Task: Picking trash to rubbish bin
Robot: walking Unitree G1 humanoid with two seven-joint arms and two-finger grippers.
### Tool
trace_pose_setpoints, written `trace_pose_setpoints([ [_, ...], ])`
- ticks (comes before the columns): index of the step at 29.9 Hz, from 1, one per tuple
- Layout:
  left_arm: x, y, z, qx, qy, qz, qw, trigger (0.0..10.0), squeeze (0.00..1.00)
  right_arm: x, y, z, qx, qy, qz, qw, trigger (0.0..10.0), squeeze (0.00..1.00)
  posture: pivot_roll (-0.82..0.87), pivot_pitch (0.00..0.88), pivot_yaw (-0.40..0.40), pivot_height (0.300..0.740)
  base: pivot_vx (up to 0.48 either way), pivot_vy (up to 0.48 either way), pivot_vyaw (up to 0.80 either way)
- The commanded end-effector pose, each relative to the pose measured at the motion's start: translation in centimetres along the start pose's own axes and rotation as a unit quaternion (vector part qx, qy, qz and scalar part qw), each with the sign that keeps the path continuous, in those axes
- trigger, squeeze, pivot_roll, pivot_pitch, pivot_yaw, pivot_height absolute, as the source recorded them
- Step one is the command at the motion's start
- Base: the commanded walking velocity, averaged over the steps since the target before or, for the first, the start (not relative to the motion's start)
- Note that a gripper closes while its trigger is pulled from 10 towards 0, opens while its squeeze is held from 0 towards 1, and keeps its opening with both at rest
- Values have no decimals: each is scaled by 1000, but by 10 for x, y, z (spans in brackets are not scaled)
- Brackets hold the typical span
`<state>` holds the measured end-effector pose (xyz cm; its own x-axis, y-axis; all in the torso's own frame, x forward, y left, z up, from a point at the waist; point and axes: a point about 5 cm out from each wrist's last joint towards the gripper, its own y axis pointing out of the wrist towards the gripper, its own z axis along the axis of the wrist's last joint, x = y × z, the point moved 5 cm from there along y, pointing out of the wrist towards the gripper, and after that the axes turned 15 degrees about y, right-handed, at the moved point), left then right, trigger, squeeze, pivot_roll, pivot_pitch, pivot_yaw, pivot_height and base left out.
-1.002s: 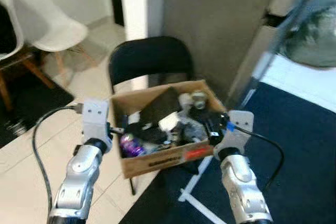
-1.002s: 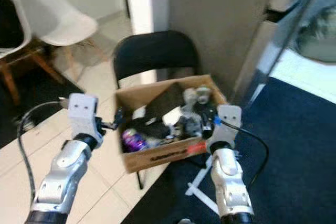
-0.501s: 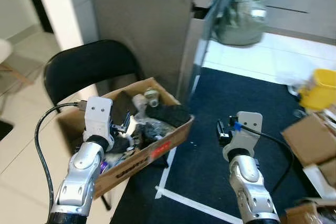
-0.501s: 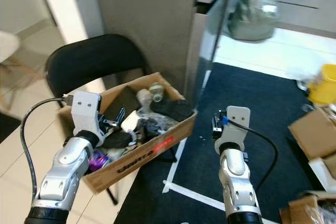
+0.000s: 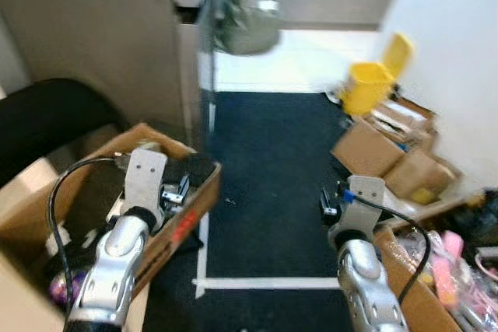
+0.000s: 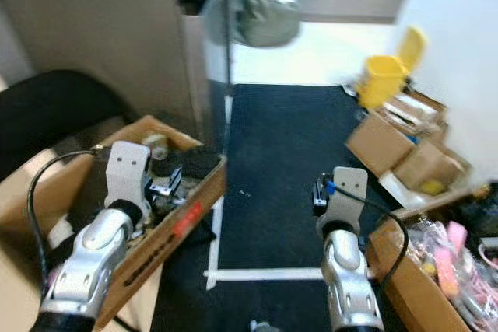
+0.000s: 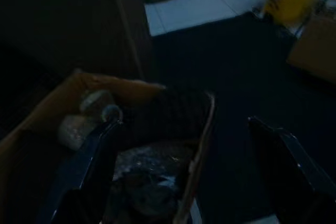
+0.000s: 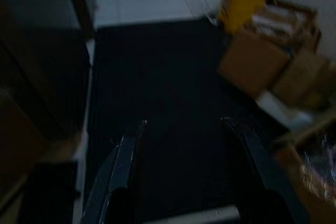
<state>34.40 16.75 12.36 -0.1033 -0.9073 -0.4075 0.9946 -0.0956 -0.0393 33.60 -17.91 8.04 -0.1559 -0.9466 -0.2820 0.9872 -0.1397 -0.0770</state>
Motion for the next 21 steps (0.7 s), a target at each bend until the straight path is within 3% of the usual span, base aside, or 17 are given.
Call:
trace_pose_setpoints([
  [1,0,-1,-6,-12,5,0,1000,10000,0,3,-2,-9,-12,-8,-3,1000,10000,0,-18,116,15,740,0,0,-800],
  [21,-1,-4,-13,-15,16,4,1000,10000,0,4,-5,-17,-18,-18,-6,1000,10000,0,-16,114,13,740,0,0,-800],
])
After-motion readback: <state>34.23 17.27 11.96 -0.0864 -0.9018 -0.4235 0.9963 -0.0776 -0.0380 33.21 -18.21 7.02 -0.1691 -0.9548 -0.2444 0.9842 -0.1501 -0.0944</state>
